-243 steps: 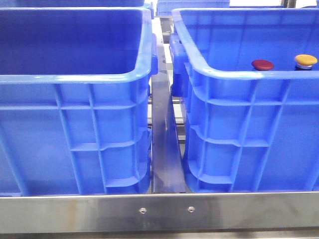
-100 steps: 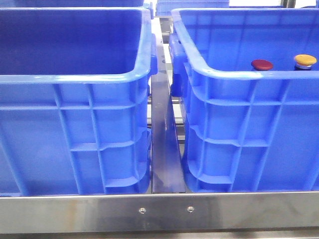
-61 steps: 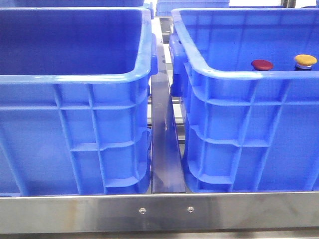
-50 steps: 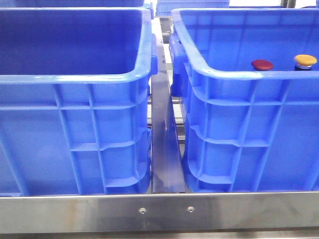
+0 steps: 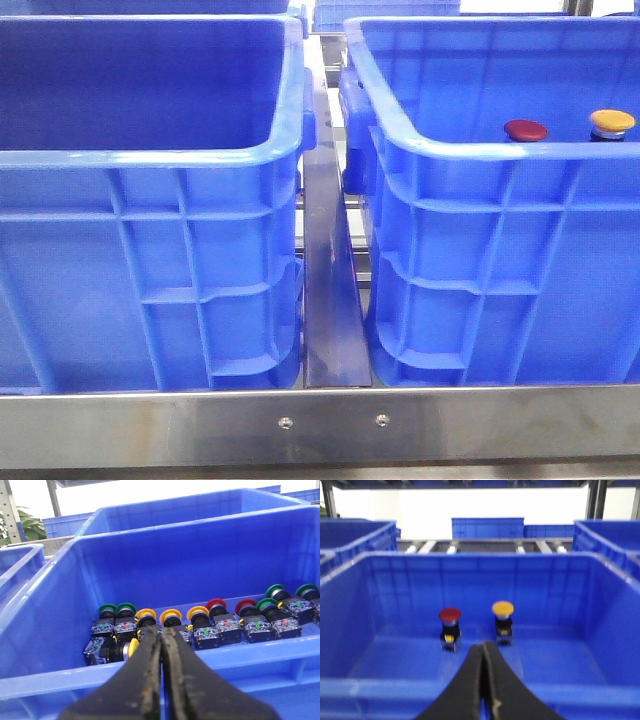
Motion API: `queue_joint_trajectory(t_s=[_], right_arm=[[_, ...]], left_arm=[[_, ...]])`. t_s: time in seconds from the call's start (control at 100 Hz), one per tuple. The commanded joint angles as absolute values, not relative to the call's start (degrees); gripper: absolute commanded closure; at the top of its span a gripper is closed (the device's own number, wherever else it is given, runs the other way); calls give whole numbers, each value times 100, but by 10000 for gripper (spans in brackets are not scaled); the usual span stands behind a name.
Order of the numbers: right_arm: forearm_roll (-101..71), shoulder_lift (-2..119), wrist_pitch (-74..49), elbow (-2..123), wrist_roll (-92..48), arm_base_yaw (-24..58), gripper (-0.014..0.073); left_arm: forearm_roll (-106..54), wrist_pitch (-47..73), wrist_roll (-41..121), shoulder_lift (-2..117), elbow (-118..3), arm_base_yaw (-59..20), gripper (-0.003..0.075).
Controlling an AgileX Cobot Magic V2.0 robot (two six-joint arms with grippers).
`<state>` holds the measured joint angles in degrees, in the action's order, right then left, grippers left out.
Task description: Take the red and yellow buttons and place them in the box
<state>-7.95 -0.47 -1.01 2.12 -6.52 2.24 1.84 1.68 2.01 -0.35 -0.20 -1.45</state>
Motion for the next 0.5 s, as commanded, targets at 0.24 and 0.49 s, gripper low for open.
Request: queue_joint_trajectory(t_s=[0.24,0.49], right_arm=[[-728,-203,504,-43,-483,186,681],[-758,-203,429,-43,-478,186,681]], left_arm=[[129,-342,168,-217,250,-136,739],[129,-342,168,-217,250,-136,739]])
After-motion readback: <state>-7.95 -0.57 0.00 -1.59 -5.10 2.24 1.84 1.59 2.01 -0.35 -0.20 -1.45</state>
